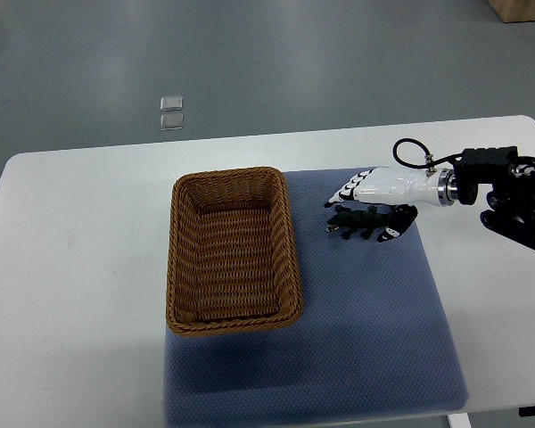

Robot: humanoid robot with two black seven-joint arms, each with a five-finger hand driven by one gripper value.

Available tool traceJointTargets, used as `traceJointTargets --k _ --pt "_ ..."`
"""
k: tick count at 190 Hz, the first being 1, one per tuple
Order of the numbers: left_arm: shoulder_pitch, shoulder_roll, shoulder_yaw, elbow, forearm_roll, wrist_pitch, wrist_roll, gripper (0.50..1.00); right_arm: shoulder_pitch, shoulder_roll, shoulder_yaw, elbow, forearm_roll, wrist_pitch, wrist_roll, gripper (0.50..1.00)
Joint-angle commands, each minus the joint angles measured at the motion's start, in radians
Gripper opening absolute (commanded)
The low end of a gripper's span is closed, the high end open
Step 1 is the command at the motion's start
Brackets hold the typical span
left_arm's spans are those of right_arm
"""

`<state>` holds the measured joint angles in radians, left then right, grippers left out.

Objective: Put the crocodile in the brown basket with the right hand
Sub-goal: 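Lower the right hand and close its fingers around the crocodile, then lift the crocodile and carry it over the wicker basket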

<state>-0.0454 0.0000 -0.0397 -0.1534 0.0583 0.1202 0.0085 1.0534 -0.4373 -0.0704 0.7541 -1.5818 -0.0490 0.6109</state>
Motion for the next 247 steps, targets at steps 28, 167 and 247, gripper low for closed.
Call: traceJointTargets --k 28,167,247 --pt "-0.001 0.000 0.000 0.000 0.000 -0.001 0.001 1.000 0.000 0.023 -0.048 -0.055 -0.003 -0.031 0.000 0.911" --pt "-0.011 0.000 0.000 0.000 0.000 0.001 -0.001 1.000 0.011 0.038 -0.071 -0.075 0.003 -0.060 0.000 0.693" --pt "-0.016 0.000 0.000 0.000 0.000 0.001 0.001 1.000 0.099 -0.003 -0.045 -0.053 0.112 -0.058 0.000 0.582"
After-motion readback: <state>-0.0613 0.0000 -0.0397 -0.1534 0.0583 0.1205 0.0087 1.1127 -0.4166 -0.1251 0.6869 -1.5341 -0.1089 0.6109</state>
